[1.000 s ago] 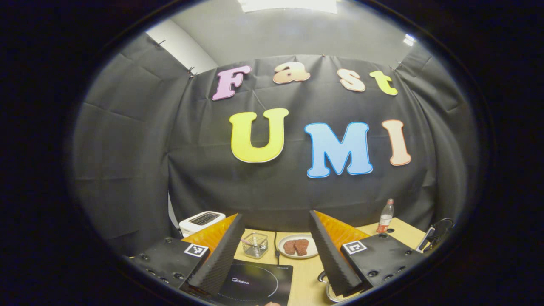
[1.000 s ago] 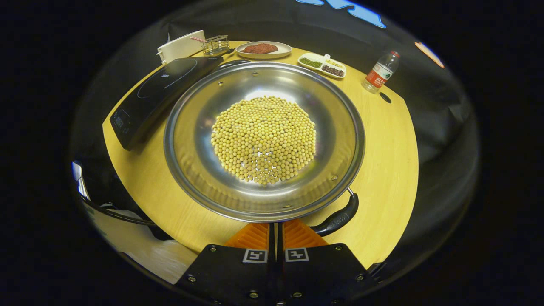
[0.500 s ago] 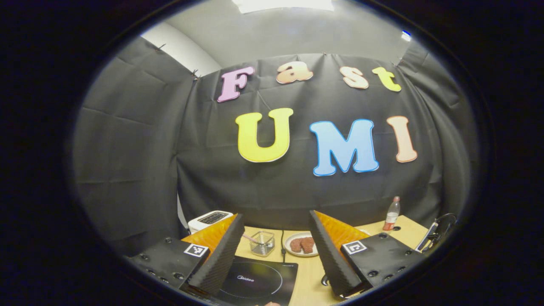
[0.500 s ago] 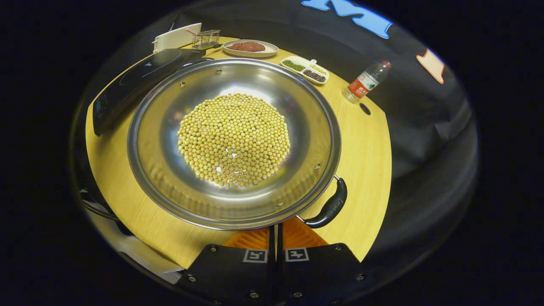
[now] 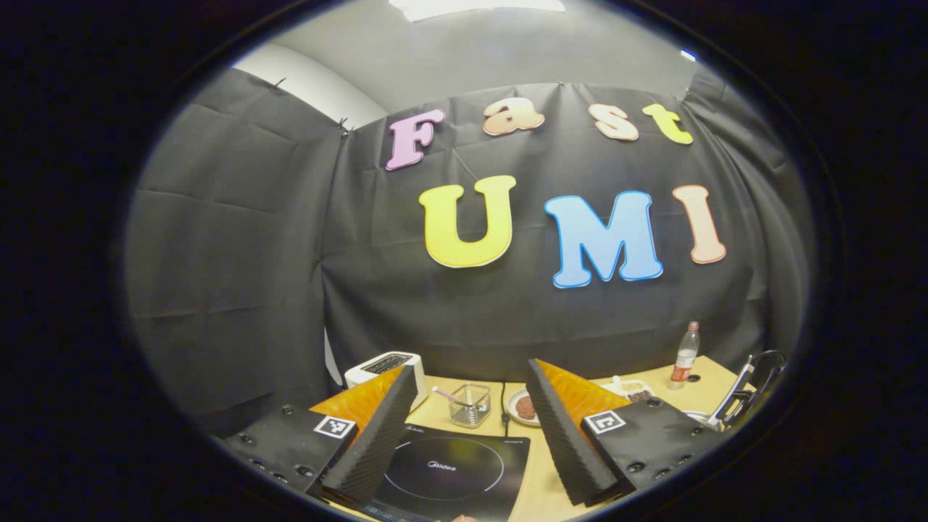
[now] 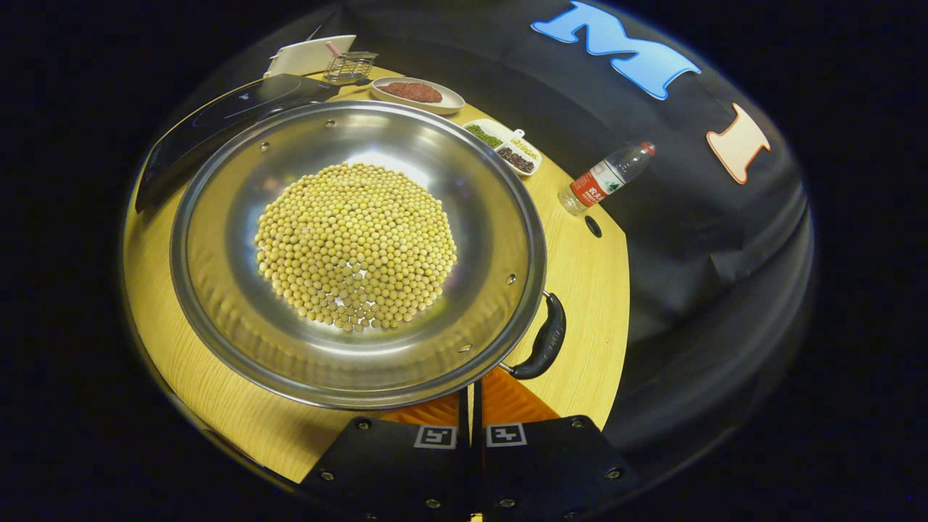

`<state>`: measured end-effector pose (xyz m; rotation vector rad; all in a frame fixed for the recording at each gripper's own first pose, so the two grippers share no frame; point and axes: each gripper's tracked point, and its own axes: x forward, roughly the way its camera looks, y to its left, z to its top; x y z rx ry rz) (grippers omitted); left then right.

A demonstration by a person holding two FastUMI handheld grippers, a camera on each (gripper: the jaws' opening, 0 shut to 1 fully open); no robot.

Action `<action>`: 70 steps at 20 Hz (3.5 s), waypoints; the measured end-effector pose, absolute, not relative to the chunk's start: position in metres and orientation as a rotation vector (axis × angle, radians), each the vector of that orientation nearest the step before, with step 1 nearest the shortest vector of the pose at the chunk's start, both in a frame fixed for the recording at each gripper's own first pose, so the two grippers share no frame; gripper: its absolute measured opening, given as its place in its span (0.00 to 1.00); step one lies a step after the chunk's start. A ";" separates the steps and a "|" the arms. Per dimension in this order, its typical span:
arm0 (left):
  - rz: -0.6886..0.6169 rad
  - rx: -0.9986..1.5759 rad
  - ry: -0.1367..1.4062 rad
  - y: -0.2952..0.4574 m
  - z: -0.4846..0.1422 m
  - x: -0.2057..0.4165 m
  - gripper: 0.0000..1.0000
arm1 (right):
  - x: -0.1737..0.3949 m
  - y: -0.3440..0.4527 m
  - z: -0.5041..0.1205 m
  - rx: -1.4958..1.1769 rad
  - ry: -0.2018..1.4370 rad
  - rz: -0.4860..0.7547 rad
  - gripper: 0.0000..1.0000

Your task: First push the handle of the pot to place it horizontally, then grasp the pot with both hands and set it on the induction cooktop.

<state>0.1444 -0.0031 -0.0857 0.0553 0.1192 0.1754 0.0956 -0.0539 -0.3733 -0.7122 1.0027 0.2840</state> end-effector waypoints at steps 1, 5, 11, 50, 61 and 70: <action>0.177 0.060 0.123 -0.002 -0.087 0.144 1.00 | 0.099 -0.053 -0.372 -0.704 0.996 0.273 0.01; 0.165 0.066 0.140 -0.006 -0.095 0.147 1.00 | 0.107 -0.052 -0.369 -0.666 0.976 0.237 0.01; 0.065 0.062 0.234 -0.035 -0.145 0.164 0.99 | 0.104 -0.072 -0.342 -0.523 0.942 0.156 0.07; -0.143 -0.020 0.881 -0.154 -0.422 0.199 0.91 | 0.177 -0.047 -0.369 0.065 0.867 0.063 0.70; -0.128 -0.029 0.843 -0.158 -0.416 0.206 0.65 | 0.178 -0.050 -0.366 -0.007 0.860 0.085 0.52; -0.089 -0.062 0.794 -0.140 -0.378 0.192 0.69 | 0.171 -0.039 -0.323 -0.045 0.808 0.104 0.52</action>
